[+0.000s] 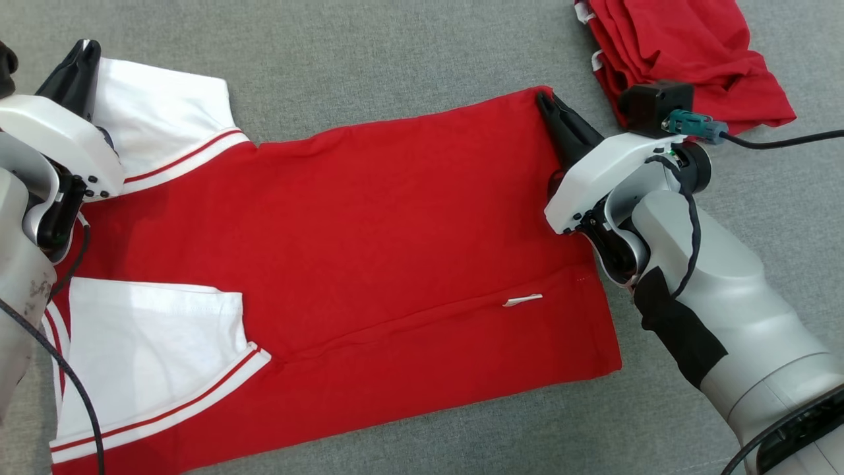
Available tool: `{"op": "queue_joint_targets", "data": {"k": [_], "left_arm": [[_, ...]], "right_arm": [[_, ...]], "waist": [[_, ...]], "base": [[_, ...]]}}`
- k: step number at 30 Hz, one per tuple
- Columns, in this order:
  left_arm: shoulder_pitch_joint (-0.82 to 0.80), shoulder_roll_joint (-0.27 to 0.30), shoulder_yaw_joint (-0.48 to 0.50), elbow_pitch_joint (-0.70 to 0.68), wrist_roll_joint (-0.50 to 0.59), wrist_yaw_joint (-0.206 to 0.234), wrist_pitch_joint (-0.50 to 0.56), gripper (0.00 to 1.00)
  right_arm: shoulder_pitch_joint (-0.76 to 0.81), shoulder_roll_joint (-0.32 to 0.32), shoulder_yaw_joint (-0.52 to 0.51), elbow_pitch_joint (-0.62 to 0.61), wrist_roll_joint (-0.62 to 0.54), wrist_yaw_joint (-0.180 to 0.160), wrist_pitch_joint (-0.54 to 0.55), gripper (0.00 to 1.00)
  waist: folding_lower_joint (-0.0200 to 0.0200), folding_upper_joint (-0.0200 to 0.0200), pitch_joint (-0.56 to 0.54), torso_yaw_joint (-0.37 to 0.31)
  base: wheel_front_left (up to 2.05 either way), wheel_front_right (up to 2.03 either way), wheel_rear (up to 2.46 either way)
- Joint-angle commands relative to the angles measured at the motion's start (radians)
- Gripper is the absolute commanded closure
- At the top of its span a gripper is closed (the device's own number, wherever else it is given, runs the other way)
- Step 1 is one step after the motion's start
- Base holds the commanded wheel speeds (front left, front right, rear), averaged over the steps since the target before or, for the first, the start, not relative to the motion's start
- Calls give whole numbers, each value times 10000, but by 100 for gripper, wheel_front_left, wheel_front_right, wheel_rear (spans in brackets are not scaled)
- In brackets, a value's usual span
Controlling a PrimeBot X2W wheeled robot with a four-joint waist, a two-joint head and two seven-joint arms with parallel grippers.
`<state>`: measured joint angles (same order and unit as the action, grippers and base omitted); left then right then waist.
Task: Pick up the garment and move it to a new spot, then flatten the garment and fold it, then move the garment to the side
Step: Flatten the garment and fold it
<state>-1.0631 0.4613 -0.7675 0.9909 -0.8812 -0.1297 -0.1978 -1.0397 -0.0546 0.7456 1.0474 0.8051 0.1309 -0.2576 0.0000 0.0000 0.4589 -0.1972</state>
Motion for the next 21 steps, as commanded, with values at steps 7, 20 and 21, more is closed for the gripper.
{"op": "queue_joint_targets", "data": {"k": [7, 20, 21], "left_arm": [[458, 385, -22, -817, -364, -12, -525, 100], [2905, 1073, 1447, -4295, -95, -12, -668, 100], [3202, 1061, 1597, -4520, -102, -12, -667, 100]], "right_arm": [[544, -565, 13, -978, -322, -3, -86, 100], [2002, -2568, 1248, -2830, 620, -3, -90, 100], [2102, -2675, 1357, -2889, 786, -3, -90, 100]], "waist": [[0, 0, -507, 246], [0, 0, -1310, 899], [0, 0, -1345, 948]], "base": [[0, 0, 0], [0, 0, 0], [0, 0, 0]]}}
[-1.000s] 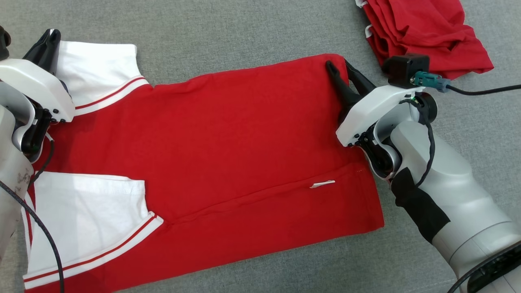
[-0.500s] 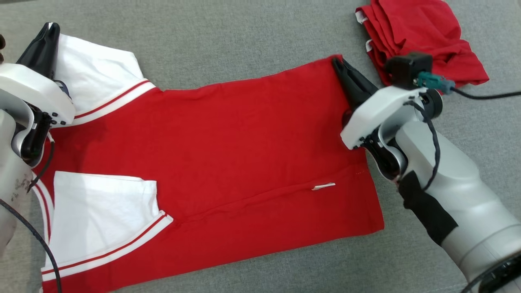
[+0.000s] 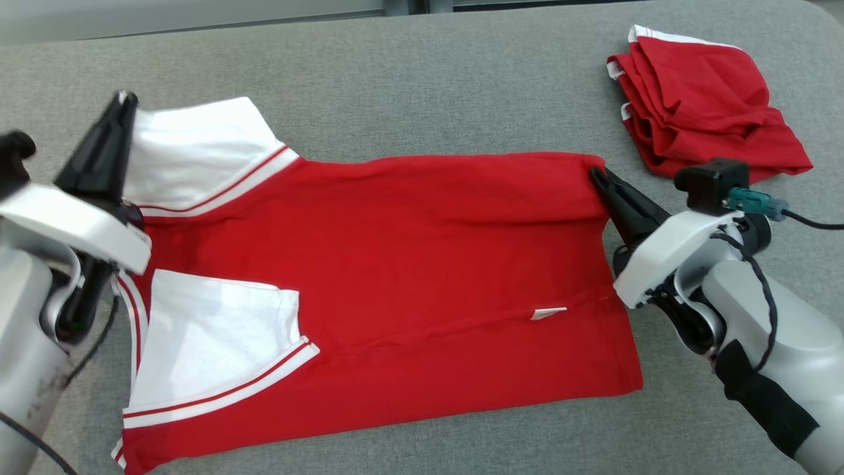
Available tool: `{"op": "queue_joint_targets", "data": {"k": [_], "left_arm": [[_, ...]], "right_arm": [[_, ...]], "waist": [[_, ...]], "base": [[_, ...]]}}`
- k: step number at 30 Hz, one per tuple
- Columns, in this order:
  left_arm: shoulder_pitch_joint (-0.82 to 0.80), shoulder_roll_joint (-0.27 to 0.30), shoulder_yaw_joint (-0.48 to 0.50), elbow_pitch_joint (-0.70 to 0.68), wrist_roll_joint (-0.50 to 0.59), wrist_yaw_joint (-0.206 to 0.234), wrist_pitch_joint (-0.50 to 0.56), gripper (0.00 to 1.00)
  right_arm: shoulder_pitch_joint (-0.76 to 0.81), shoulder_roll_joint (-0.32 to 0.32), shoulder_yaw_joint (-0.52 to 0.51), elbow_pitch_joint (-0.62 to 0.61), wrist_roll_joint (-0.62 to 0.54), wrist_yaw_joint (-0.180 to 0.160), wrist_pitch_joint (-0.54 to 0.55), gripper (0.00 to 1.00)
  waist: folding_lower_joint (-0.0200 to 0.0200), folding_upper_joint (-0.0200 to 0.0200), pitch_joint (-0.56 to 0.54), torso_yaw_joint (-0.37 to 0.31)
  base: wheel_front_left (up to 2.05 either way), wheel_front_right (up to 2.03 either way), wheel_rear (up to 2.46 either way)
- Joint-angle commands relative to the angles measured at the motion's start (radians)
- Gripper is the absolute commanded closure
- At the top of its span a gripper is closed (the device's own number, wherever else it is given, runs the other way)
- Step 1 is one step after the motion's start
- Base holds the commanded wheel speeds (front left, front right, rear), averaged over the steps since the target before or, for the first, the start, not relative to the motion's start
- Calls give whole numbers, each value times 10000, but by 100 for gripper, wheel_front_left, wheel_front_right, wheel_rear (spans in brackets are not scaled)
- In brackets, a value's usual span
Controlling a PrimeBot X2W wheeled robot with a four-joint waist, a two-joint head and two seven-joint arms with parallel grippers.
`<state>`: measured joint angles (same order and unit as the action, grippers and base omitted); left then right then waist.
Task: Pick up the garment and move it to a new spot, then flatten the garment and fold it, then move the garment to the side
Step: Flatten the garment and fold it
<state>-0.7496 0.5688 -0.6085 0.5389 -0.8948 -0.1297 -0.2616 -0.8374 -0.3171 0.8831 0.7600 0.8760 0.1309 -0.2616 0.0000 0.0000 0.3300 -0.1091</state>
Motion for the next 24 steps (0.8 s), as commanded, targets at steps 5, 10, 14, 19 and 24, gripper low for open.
{"op": "queue_joint_targets", "data": {"k": [5, 10, 14, 19, 24], "left_arm": [[1273, 19, 529, -1044, 369, -12, -31, 100], [2317, -14, 481, -2163, 349, -12, -32, 100], [3063, 63, 632, -2746, 359, -12, -31, 100], [3918, 21, 903, -3462, 293, -12, -33, 100], [4502, -83, 940, -3732, 278, -12, -33, 100]], "right_arm": [[328, -556, 277, -326, 631, -1, -50, 100], [710, -966, 188, -876, 1006, -3, -51, 100], [966, -1320, 379, -1211, 994, -1, -49, 100], [1077, -1636, 704, -1384, 934, -1, -51, 100], [1230, -1914, 675, -1717, 1102, -3, -51, 100]], "waist": [[0, 0, -206, 296], [0, 0, -383, 541], [0, 0, -500, 718], [0, 0, -550, 845], [0, 0, -585, 1046]], "base": [[0, 0, 0], [0, 0, 0], [0, 0, 0], [0, 0, 0], [0, 0, 0]]}}
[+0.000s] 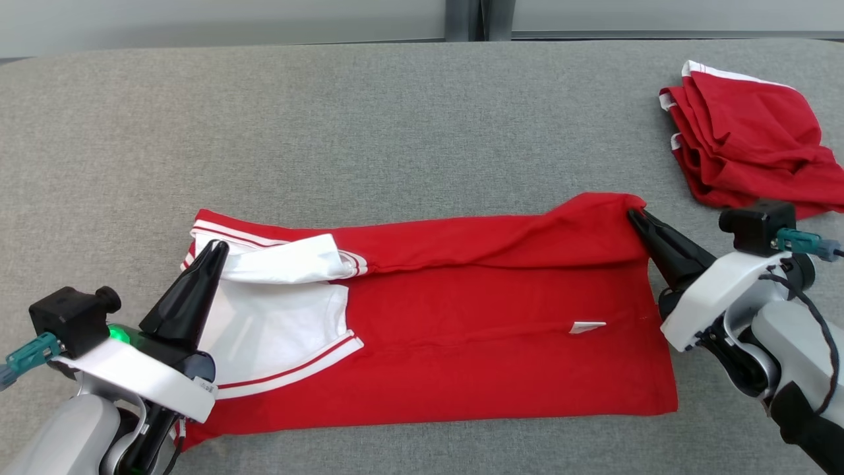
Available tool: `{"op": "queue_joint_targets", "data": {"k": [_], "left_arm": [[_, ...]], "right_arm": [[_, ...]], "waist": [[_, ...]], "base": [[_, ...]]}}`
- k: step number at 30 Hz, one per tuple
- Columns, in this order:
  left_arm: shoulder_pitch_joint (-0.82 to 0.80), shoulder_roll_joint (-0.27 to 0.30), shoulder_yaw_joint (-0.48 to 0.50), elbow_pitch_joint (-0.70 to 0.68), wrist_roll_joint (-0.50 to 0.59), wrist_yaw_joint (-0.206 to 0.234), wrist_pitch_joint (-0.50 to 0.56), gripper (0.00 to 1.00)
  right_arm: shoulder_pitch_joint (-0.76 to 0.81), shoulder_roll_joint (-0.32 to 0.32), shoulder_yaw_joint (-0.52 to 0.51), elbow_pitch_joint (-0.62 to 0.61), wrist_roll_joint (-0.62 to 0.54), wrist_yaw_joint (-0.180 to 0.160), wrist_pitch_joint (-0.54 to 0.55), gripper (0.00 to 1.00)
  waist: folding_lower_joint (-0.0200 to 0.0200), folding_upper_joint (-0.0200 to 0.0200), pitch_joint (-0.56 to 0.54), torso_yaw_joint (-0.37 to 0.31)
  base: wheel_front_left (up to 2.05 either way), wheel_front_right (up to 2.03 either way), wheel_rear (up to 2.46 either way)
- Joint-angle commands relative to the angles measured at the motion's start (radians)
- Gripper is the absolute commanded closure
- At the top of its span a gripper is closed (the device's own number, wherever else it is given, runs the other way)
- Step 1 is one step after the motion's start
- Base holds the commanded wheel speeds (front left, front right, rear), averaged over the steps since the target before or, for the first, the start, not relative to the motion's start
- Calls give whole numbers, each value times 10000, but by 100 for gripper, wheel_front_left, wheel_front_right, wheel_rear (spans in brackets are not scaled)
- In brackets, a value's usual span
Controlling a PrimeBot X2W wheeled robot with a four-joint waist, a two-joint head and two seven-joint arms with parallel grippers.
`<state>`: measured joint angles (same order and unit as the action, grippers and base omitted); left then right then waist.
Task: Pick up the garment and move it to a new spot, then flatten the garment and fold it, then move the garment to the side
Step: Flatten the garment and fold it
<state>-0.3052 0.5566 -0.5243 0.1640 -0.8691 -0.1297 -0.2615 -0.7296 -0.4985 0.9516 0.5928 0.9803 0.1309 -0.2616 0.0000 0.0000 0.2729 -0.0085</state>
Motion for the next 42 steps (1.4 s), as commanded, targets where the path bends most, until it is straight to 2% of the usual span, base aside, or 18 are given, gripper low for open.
{"op": "queue_joint_targets", "data": {"k": [1, 14, 29, 40, 41, 42], "left_arm": [[123, -19, 150, 29, 64, -12, -35, 100], [1397, -743, 897, 121, 180, -12, -34, 100], [2147, -1316, 1344, 834, 595, -12, -36, 100], [1965, -1865, 1177, 1904, 1077, -12, -35, 100], [1960, -1895, 1159, 1969, 1067, -12, -35, 100], [1958, -1921, 1139, 2037, 1089, -13, -36, 100]], "right_arm": [[216, -143, 14, -167, 113, -1, -49, 100], [626, -1030, 754, -777, 475, -1, -50, 100], [1152, -1136, 375, -821, 225, -1, -50, 100], [1312, -1012, 940, -604, 620, -3, -52, 100], [1300, -992, 912, -564, 601, -1, -50, 84], [1309, -963, 898, -533, 595, -1, -52, 53]], "waist": [[0, 0, -21, 65], [0, 0, -149, 224], [0, 0, -393, 459], [0, 0, -752, 445], [0, 0, -775, 443], [0, 0, -800, 442]], "base": [[0, 0, 0], [0, 0, 0], [0, 0, 0], [0, 0, 0], [0, 0, 0], [0, 0, 0]]}}
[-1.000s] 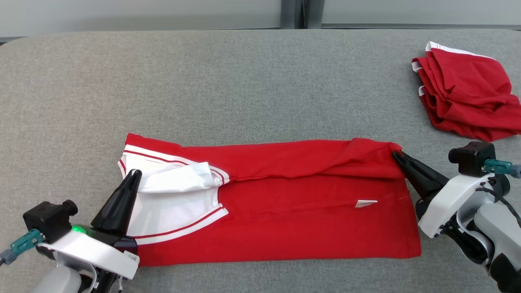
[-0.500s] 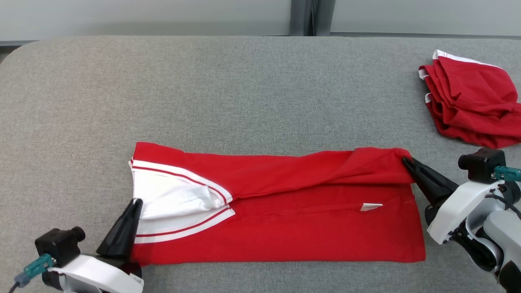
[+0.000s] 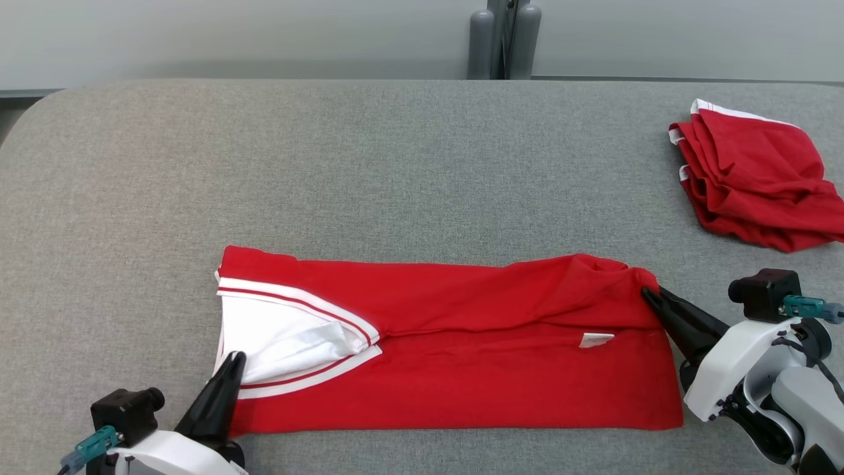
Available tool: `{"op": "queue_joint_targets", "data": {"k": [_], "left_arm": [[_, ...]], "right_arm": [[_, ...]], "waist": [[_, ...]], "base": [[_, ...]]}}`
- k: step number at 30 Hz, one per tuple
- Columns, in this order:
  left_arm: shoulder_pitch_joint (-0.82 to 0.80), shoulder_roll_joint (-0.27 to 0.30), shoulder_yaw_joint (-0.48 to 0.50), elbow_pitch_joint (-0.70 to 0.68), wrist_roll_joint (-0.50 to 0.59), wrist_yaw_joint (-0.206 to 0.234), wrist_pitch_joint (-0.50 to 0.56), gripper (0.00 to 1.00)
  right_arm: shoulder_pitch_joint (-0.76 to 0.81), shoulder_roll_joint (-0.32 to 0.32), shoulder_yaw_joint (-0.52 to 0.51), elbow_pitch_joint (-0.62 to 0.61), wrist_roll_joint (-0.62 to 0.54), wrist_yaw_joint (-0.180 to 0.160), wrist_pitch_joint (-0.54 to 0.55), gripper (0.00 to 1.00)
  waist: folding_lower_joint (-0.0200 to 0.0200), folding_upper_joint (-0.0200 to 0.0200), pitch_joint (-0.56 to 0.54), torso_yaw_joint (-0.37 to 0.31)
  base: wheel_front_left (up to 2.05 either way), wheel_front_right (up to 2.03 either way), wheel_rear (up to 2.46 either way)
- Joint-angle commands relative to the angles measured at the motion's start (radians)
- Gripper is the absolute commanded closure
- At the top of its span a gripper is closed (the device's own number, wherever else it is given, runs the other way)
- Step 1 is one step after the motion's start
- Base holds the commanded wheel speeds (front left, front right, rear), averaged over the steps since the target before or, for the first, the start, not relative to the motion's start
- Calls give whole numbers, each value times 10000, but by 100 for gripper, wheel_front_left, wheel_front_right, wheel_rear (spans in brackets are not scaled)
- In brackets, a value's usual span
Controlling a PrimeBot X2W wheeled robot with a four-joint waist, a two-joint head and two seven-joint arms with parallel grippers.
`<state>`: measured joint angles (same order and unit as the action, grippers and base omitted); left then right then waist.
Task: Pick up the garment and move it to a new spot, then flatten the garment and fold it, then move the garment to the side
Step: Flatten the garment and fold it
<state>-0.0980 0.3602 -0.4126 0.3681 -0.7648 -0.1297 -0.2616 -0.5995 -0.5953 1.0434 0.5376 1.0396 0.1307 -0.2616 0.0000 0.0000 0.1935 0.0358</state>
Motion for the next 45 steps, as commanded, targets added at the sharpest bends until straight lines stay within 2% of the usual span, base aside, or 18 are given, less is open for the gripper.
{"op": "queue_joint_targets", "data": {"k": [1, 2, 4, 12, 21, 29, 37, 41, 45], "left_arm": [[-141, 34, 104, 57, 164, -13, -34, 100], [-154, -18, 257, 94, 267, -13, -34, 69], [-79, -196, 486, 85, 506, -13, -33, 0], [369, -740, 1381, -356, 1324, -13, -33, 0], [922, -1504, 2771, -1355, 2544, -13, -33, 0], [1177, -2405, 4456, -2282, 3982, -13, -33, 0], [1390, -2817, 5078, -2550, 5286, -13, -33, 0], [1455, -2930, 5212, -2611, 5702, -13, -33, 0], [1416, -2980, 5135, -2603, 5733, -13, -33, 0]], "right_arm": [[51, 28, -53, 49, 27, 1, -52, 24], [108, 40, -92, 76, 45, 1, -52, 0], [193, 39, -259, 58, 50, 1, -50, 0], [864, 72, -1508, -522, -330, 1, -50, 0], [1795, 363, -2990, -1040, -1289, 1, -50, 0], [2622, 892, -4422, -1058, -2315, 1, -50, 0], [3484, 1643, -5999, -863, -3305, 1, -50, 0], [3594, 1900, -6103, -603, -3541, 1, -38, 0], [3059, 1840, -5655, -446, -3600, 1, 65, 0]], "waist": [[0, 0, -34, 3], [0, 0, -67, 12], [0, 0, -137, 30], [0, 0, -418, 57], [0, 0, -710, -4], [0, 0, -889, -41], [0, 0, -1032, -81], [0, 0, -1104, -101], [0, 0, -1118, -91]], "base": [[0, 0, 0], [0, 0, 0], [0, 0, 0], [0, 0, 0], [0, 0, 0], [0, 0, 0], [0, 0, 0], [0, 0, 0], [0, 0, 0]]}}
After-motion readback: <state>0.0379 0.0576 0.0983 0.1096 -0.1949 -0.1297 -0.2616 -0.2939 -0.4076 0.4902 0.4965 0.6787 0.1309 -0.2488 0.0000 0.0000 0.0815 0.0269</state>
